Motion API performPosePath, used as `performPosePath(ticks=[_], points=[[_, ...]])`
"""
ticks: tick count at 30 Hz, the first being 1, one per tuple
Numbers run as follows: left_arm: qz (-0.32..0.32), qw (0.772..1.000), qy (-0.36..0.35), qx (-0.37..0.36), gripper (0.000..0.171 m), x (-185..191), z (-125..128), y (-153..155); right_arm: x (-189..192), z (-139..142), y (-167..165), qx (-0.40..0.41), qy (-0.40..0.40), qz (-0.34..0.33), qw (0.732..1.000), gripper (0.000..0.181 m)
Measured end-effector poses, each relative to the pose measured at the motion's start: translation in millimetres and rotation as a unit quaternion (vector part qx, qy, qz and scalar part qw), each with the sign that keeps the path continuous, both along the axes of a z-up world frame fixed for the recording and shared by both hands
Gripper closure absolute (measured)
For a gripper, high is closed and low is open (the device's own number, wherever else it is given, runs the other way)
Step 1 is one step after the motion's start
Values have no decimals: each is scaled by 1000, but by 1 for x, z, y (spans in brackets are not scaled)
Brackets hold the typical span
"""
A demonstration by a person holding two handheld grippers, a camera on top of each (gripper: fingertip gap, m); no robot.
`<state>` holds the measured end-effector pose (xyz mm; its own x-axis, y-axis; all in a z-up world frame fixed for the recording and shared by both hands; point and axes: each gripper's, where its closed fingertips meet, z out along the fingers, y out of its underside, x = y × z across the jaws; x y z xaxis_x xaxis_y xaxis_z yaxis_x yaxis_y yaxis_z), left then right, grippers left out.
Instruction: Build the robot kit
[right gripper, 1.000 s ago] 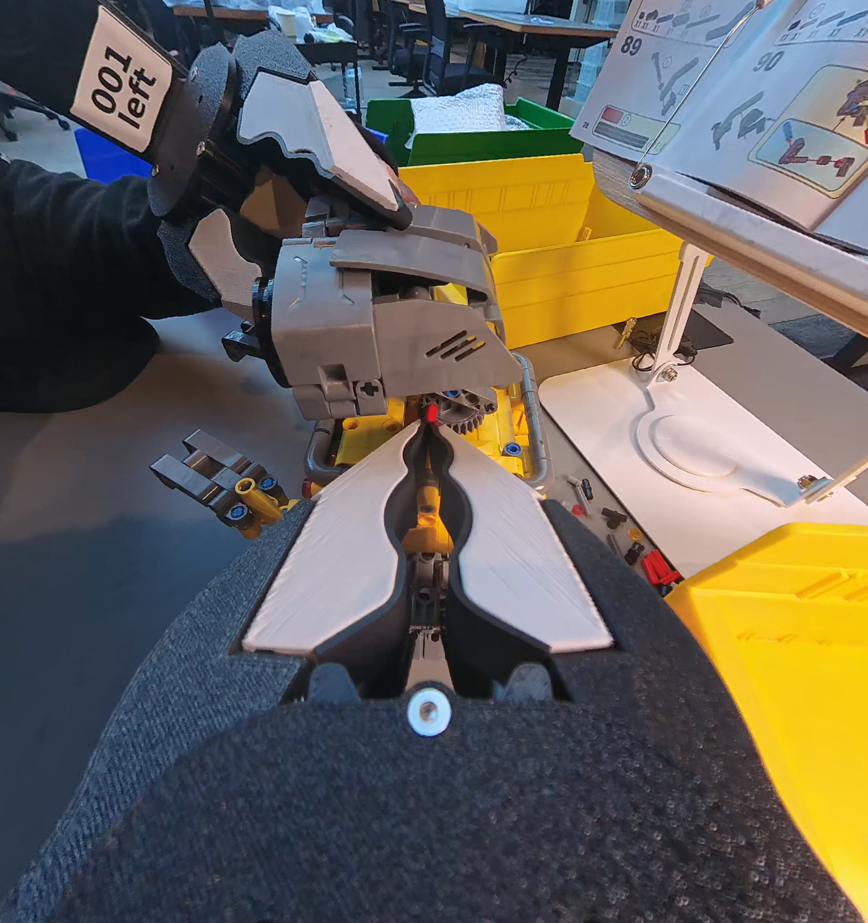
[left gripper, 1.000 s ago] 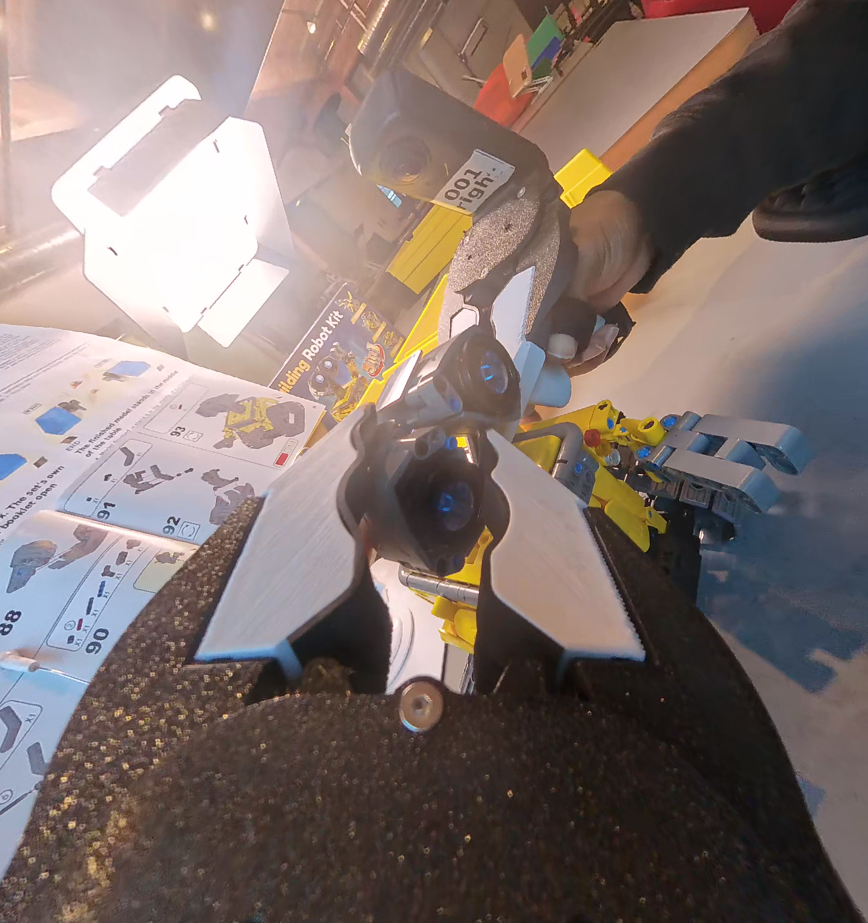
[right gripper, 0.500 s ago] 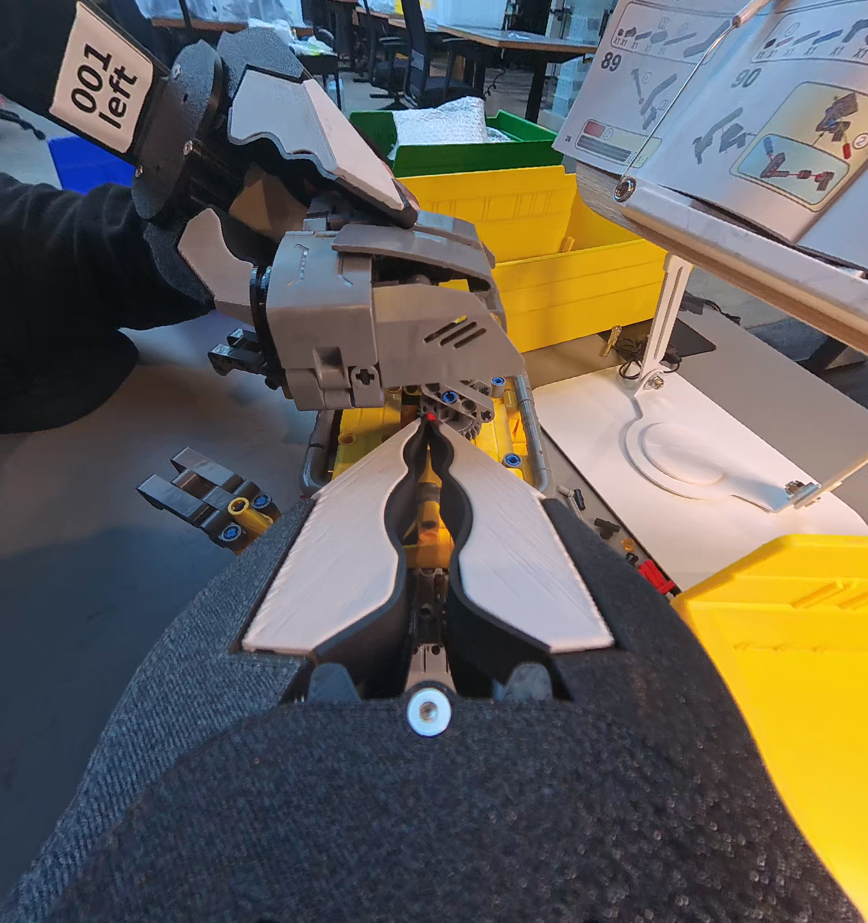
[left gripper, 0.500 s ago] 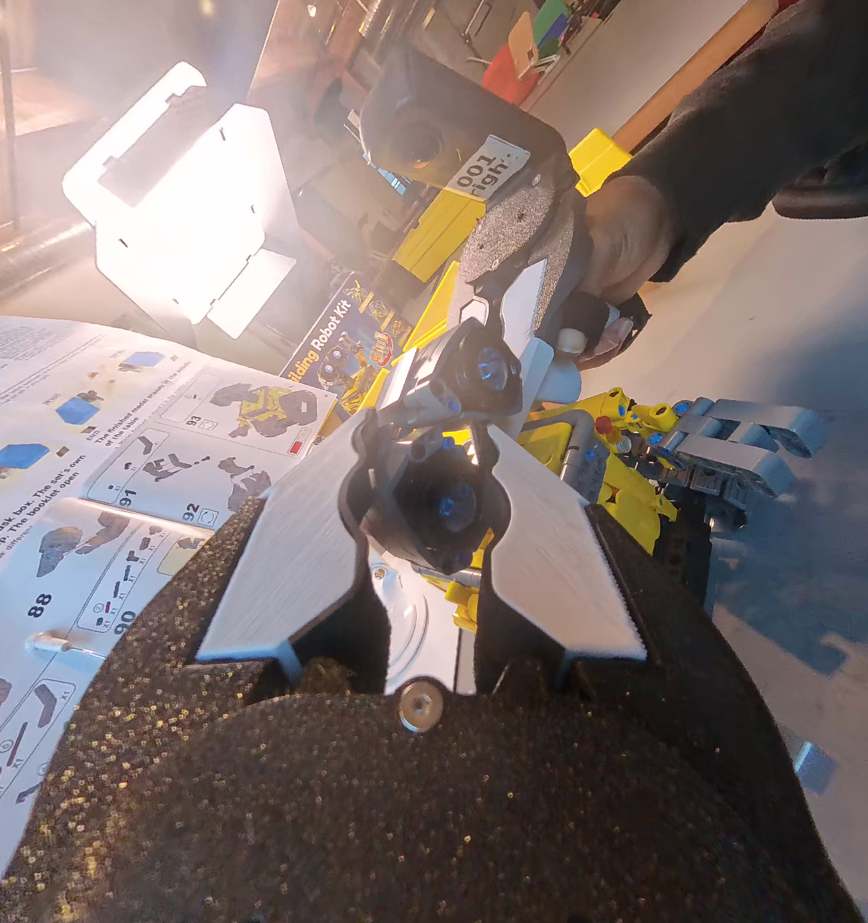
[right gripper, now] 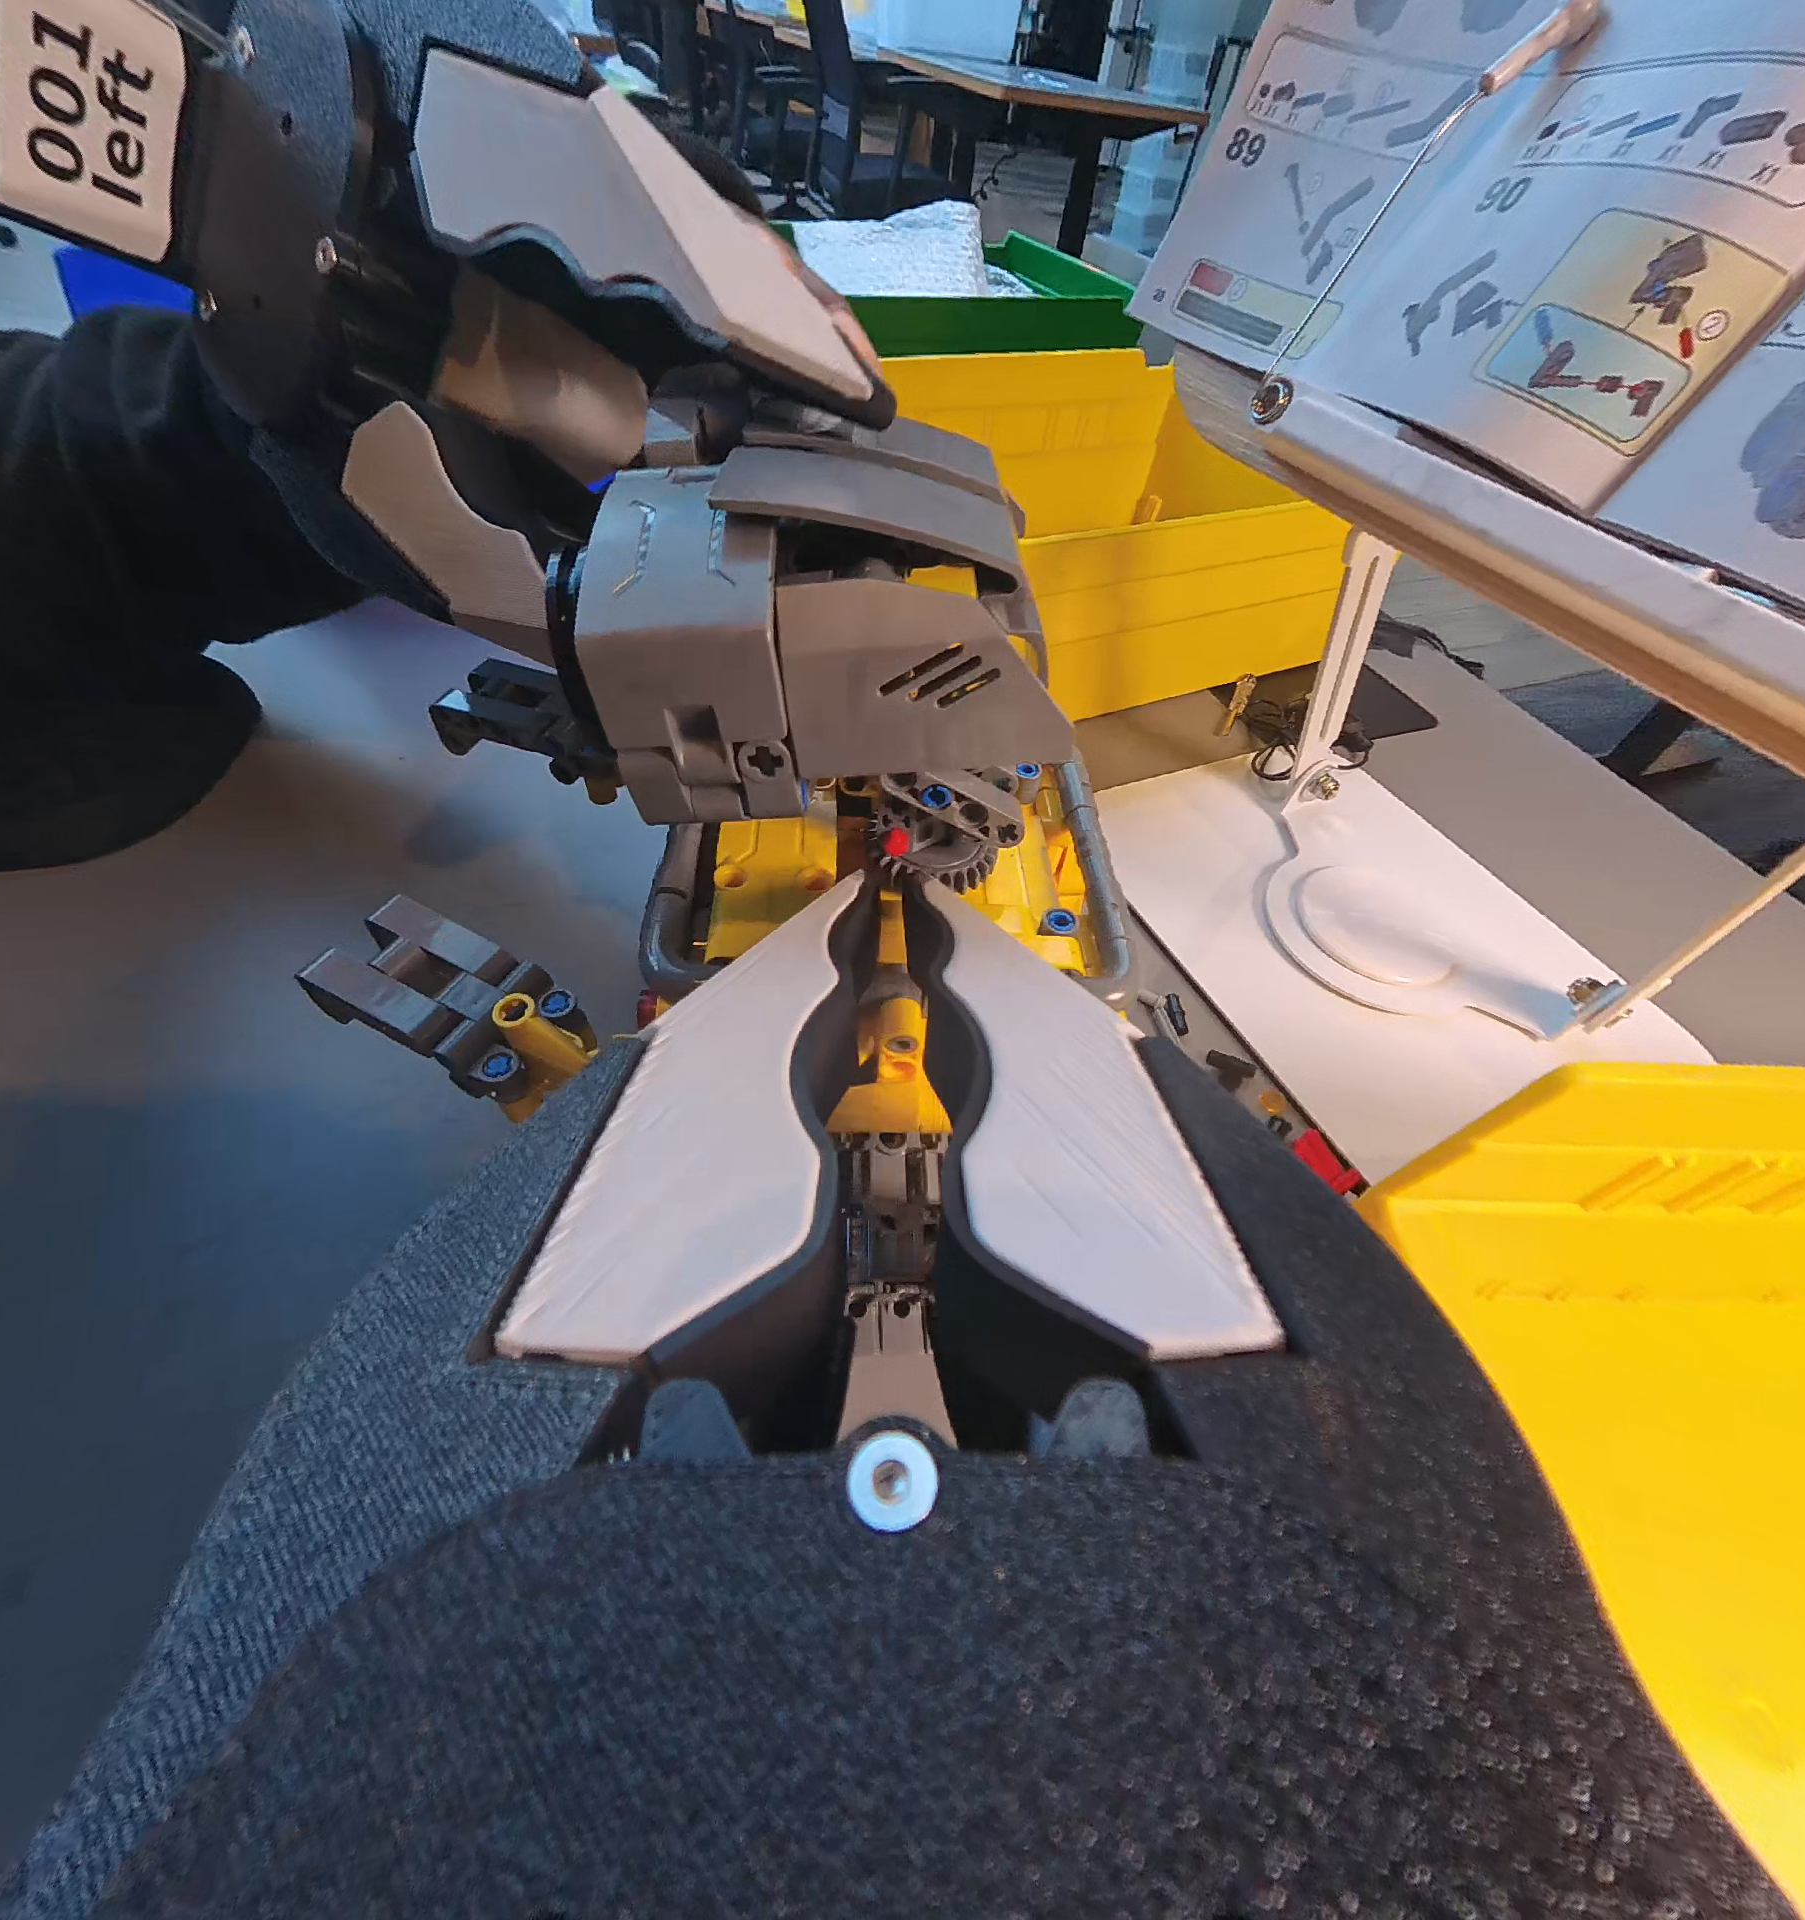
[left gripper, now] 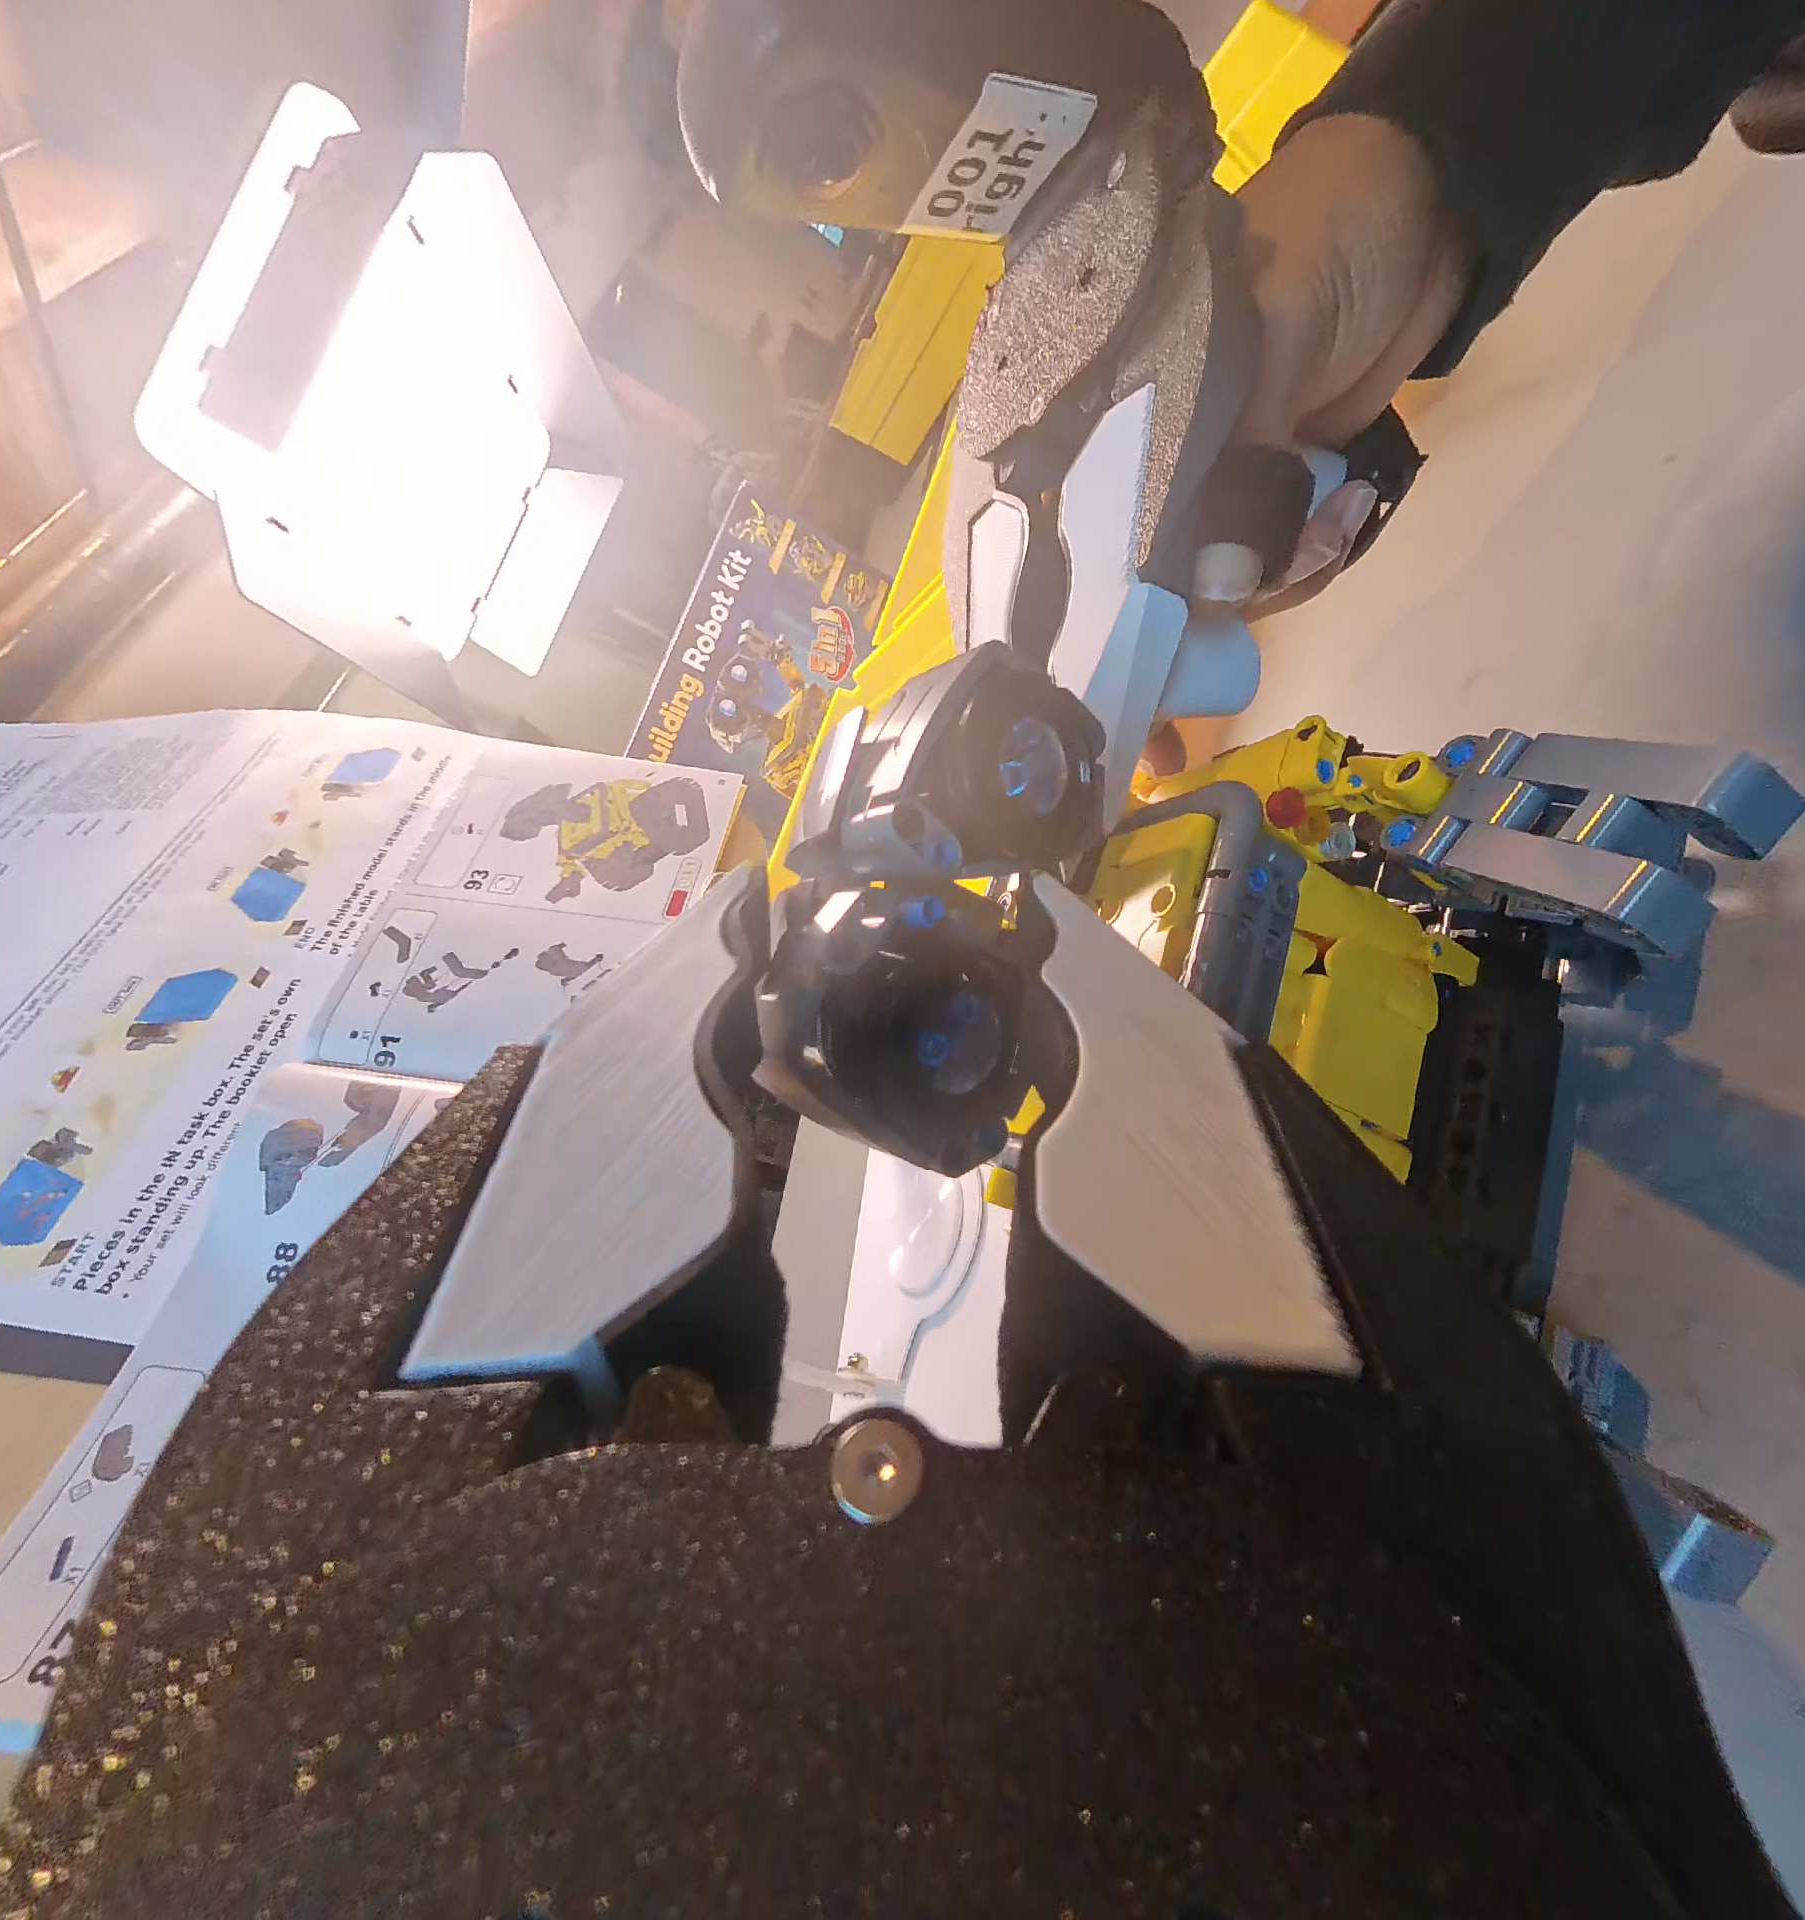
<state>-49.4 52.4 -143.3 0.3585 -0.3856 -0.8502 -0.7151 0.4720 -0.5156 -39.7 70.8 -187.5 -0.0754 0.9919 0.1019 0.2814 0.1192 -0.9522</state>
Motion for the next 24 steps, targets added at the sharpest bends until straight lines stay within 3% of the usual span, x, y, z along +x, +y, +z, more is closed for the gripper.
performPosePath(ticks=[5, 14, 18, 20, 24], points=[[13, 1000, -5, -12, 111, -1, -2, -4, 8, 2, 0, 4, 2, -6, 1000, 174], [26, 998, -51, -36, 106, -17, 7, -23, 18, 4, -5, 40, -15, 0, 999, 163], [22, 995, -74, -61, 112, -16, -3, -25, 19, 7, -12, 70, -32, 6, 997, 152], [19, 994, -84, -64, 120, -12, -1, -25, 21, 6, -14, 91, -51, 0, 995, 141], [24, 993, -93, -62, 136, -11, 11, -17, 22, 19, -19, 139, -48, -36, 989, 93]])
